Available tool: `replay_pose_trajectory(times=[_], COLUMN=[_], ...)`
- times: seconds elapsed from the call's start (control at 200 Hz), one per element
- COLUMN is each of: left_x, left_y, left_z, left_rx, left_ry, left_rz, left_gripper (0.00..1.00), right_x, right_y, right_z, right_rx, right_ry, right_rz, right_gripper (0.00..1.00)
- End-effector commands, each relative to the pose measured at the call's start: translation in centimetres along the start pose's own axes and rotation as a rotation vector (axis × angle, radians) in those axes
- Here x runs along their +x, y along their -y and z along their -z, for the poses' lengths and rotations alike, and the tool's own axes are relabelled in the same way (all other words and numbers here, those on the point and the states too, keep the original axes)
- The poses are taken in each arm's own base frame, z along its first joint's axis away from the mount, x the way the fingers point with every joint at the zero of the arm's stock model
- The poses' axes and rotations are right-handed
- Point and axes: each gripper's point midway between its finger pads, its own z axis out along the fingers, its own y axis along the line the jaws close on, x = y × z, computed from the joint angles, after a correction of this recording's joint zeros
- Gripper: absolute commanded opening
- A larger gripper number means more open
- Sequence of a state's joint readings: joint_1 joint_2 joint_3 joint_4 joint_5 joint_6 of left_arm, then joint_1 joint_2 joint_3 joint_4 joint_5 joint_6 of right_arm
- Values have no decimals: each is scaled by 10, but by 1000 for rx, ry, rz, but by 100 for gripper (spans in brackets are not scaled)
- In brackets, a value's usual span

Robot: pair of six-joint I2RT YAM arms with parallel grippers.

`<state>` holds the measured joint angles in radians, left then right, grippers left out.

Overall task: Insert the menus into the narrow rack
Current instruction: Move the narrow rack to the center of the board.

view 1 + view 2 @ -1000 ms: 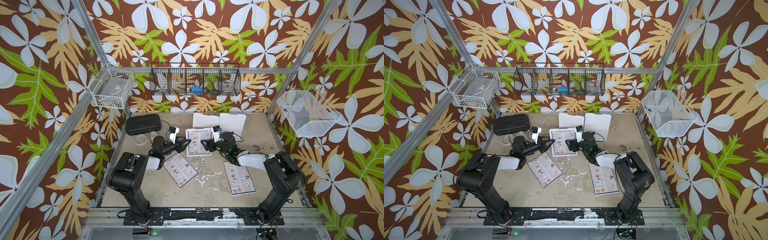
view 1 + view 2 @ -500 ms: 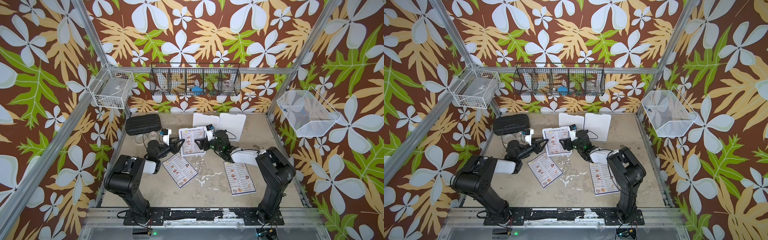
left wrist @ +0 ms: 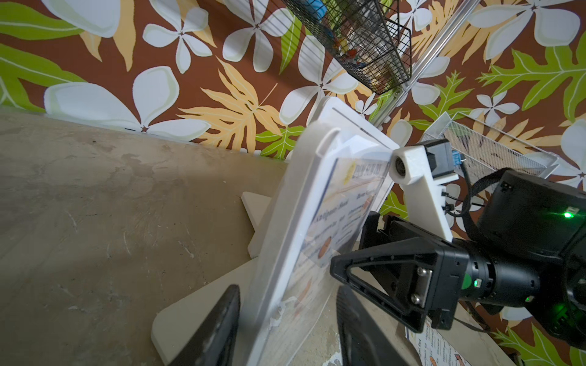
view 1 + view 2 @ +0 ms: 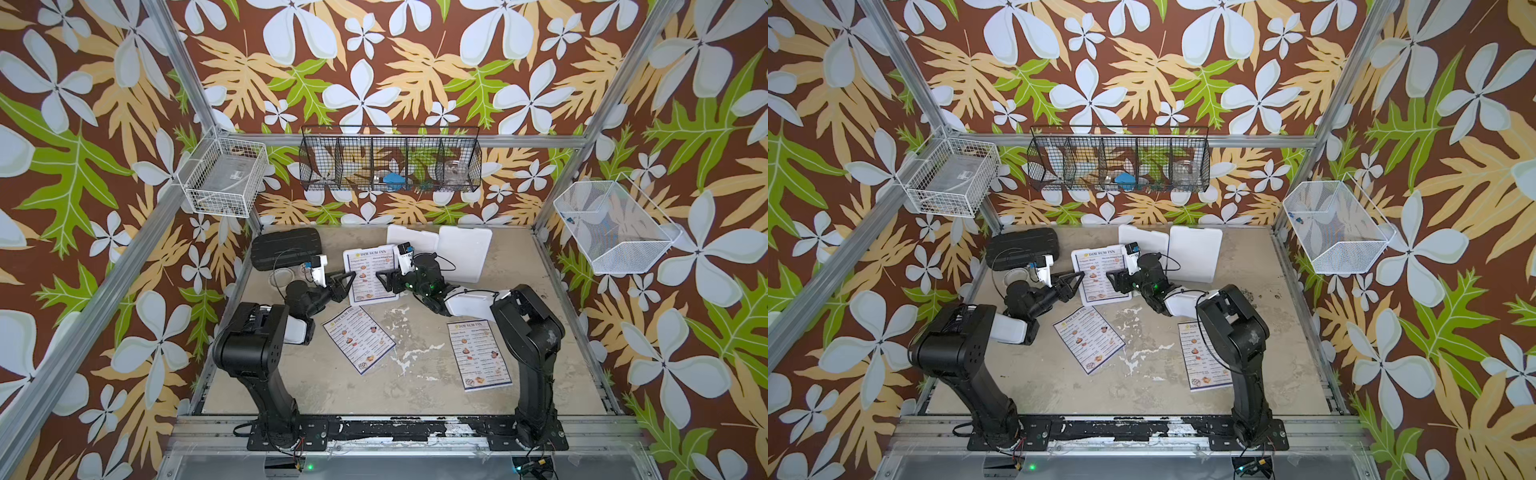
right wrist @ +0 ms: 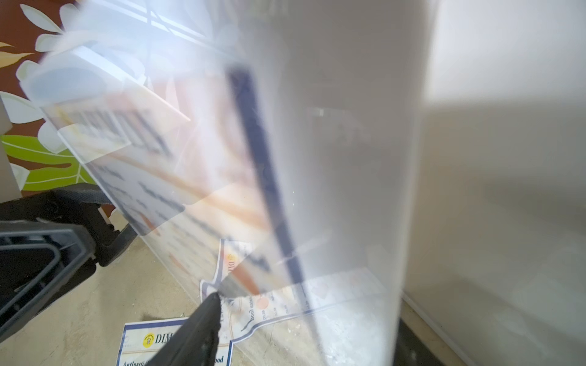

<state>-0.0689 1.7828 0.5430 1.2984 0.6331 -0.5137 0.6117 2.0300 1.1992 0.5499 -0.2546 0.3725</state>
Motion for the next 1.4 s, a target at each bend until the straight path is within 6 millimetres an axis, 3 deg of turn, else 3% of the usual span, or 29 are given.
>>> replay_pose_trajectory(times=[0.0,0.34,0.726,1.201,1.391], left_x=[1,-18,-23,-29,-31], left_y=[-3,-39,-68,-88,-80], left_z=[-3,-14,-10,14,28], left_rx=[18,-163,-284,-371,-385], left_ry=[-16,-15,-1,74,96], left_rz=[48,89,155,239,221], left_gripper=[51,51,51,60,63], right_x=[31,38,42,58,67], right_y=[7,-9,-25,-28,-25], right_z=[-9,-41,-59,-75,-61], right_rx=[54,48,31,33,42], right_ry=[-114,-146,-164,-195,-177], right_rz=[-47,-39,-28,-41,-37], right_gripper=[71,70,70,70,70])
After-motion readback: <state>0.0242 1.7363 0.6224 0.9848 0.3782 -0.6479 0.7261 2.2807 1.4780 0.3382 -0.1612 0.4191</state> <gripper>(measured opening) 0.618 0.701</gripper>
